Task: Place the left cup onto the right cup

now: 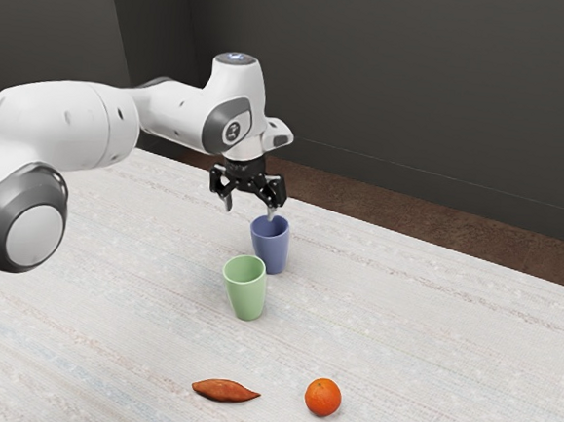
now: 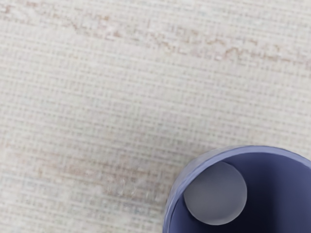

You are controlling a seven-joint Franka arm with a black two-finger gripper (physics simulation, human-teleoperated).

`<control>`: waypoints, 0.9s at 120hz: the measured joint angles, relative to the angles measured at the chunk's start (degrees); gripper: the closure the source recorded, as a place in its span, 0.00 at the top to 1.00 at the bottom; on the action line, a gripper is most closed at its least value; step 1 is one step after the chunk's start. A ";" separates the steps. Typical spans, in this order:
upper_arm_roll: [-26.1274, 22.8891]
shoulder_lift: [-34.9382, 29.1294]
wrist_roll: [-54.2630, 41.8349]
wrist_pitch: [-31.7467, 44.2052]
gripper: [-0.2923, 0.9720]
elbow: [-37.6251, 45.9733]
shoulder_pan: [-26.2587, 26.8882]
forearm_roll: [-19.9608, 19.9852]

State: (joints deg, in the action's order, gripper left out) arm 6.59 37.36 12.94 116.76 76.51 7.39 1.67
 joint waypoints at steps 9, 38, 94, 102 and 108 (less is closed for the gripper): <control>0.00 0.68 -0.29 0.07 0.77 -0.45 -0.07 0.32; 0.05 3.36 -1.16 1.63 0.77 -0.42 -0.85 1.52; -0.27 3.76 -2.23 4.02 0.26 -0.44 -0.88 1.59; -0.67 3.81 -2.24 4.12 0.22 -0.40 -0.89 1.66; -0.85 3.80 -2.24 4.17 0.21 -0.38 -0.88 1.67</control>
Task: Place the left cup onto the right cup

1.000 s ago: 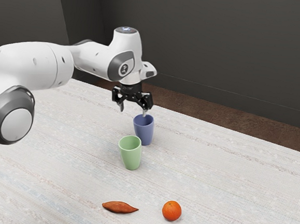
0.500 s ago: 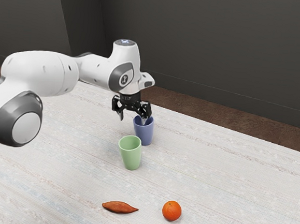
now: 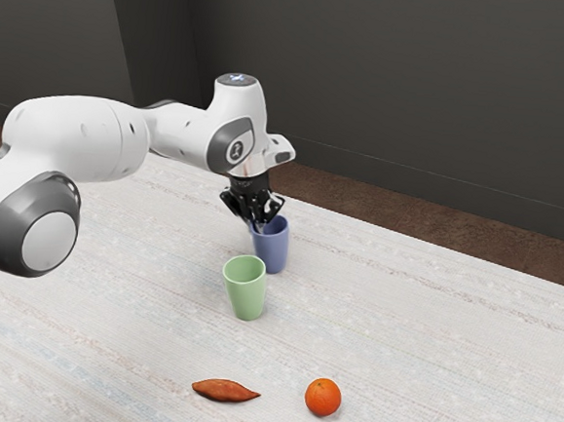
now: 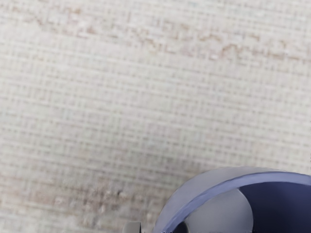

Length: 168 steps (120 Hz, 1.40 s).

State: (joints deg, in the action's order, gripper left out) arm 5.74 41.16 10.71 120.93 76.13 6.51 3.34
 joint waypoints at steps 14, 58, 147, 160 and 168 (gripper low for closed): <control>-0.10 -0.11 -0.03 0.04 0.18 0.00 0.00 0.00; -0.07 -13.02 1.20 -0.79 0.15 8.71 0.75 -0.58; -3.91 -37.76 12.13 1.01 0.15 35.82 2.53 -3.21; -3.89 -37.87 13.54 1.65 0.15 36.50 1.92 -3.20; -3.89 -37.75 14.29 2.21 0.15 36.76 1.61 -3.23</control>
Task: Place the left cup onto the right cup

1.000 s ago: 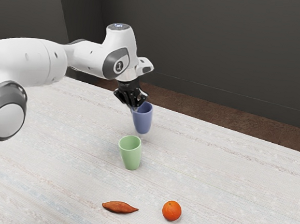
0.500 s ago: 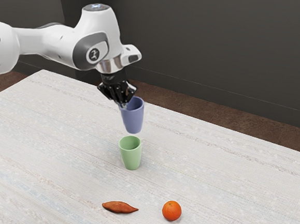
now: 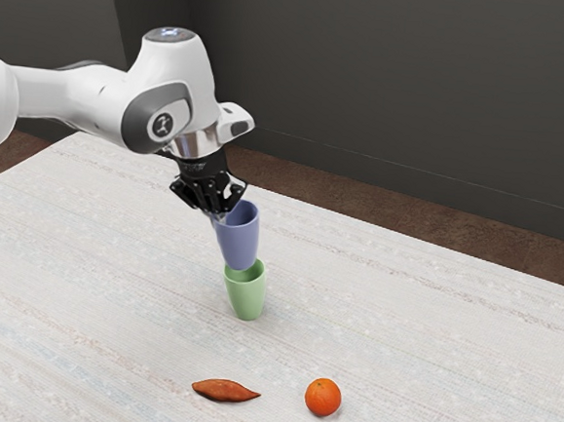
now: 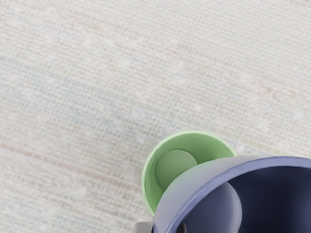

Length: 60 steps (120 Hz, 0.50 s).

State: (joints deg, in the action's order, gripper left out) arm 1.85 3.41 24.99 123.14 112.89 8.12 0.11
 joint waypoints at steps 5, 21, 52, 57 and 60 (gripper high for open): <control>0.00 0.14 0.42 0.34 0.15 0.04 -0.10 -0.03; 0.00 1.22 1.51 1.68 0.15 -0.21 -0.05 -0.09; 0.00 2.82 3.04 3.05 0.15 0.00 -0.64 0.49; 0.00 2.99 3.26 3.17 0.15 0.05 -0.72 0.56; 0.00 3.04 3.39 3.23 0.15 0.09 -0.74 0.60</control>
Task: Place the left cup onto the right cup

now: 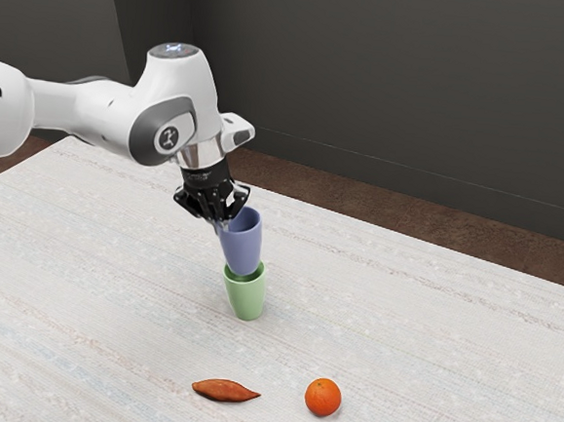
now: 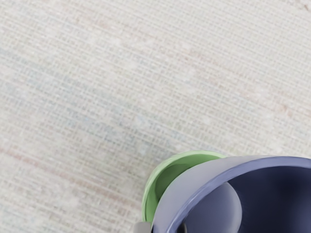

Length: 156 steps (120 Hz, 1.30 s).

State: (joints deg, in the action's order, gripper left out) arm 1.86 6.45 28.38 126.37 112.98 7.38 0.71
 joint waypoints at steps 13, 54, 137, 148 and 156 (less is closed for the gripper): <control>0.00 0.36 0.51 0.33 0.15 0.35 0.01 0.36; -0.01 0.24 1.21 0.61 0.47 0.87 0.01 1.32; 0.51 -2.53 -4.22 -15.65 0.76 -17.35 1.01 -6.91; 0.52 -2.41 -6.32 -17.71 0.76 -18.19 0.91 -8.15; 0.52 -2.44 -7.67 -19.19 0.76 -18.86 0.85 -8.52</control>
State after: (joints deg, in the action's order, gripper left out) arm 2.37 4.00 20.71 107.18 94.12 8.23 -7.81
